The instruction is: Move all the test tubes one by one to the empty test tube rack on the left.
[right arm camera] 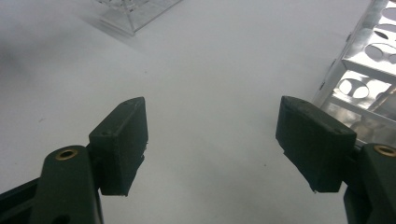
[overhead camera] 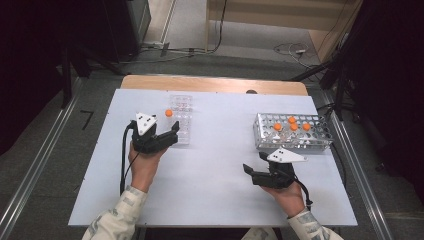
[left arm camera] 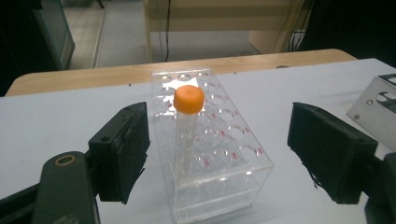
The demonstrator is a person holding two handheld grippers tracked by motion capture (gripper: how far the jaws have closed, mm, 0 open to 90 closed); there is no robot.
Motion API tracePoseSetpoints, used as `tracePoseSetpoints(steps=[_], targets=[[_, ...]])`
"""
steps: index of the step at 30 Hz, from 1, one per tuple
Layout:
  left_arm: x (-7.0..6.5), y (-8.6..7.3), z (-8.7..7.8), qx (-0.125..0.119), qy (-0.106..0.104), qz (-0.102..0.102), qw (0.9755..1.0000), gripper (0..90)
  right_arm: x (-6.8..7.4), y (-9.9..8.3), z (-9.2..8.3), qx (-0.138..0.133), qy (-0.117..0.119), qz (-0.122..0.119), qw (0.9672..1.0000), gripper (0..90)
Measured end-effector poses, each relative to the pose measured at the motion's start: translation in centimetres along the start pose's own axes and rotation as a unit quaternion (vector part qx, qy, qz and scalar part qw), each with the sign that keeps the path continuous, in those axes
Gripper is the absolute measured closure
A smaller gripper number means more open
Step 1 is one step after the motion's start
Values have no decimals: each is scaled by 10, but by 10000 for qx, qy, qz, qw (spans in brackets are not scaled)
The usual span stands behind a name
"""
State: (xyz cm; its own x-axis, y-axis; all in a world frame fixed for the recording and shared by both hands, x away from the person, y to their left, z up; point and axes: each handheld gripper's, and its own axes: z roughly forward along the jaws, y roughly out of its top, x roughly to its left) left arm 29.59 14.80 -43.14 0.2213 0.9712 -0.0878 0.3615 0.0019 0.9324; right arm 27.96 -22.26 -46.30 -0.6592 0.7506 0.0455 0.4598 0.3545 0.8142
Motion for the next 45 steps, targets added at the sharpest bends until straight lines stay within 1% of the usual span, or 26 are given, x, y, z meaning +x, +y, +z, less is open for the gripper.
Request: tracePoseSetpoints(steps=[3, 6, 10, 12, 16, 19, 23, 27, 32, 37, 41, 45], targets=[[-2, -9, -3, 26, 68, 42, 10000, 199, -4, 1, -2, -50, -60, 48, 10000, 241], [-4, -19, -5, 109, 53, 83, 9999, 199, -9, 1, -6, -102, -139, 87, 9998, 241], [-8, -28, -8, 240, -9, 105, 9997, 180, -17, 2, -12, -173, -347, 90, 9992, 248], [-10, -31, -10, 302, -17, 159, 9994, 162, -22, 2, -16, -187, -462, 140, 9987, 249], [-13, -35, -12, 328, -60, 144, 9993, 157, -35, 1, -25, -273, -694, 254, 9969, 255], [-13, -37, -14, 323, -68, 152, 9993, 157, -46, 1, -33, -330, -958, 357, 9942, 261], [-12, -37, -17, 257, -58, 144, 9995, 158, -63, -1, -41, -378, -1325, 500, 9892, 273], [-10, -37, -16, 265, -19, 161, 9995, 158, -78, -1, -45, -438, -1560, 651, 9846, 283], [-11, -37, -17, 240, -39, 137, 9996, 158, -92, -3, -48, -466, -1755, 762, 9804, 300], [-13, -38, -17, 217, -46, 177, 9996, 159, -104, -2, -46, -497, -1947, 816, 9762, 329], [-14, -39, -16, 228, -62, 175, 9996, 159, -114, 0, -43, -545, -2012, 872, 9741, 402], [-13, -39, -17, 233, -52, 163, 9996, 159, -122, 1, -39, -594, -2000, 909, 9738, 482]])
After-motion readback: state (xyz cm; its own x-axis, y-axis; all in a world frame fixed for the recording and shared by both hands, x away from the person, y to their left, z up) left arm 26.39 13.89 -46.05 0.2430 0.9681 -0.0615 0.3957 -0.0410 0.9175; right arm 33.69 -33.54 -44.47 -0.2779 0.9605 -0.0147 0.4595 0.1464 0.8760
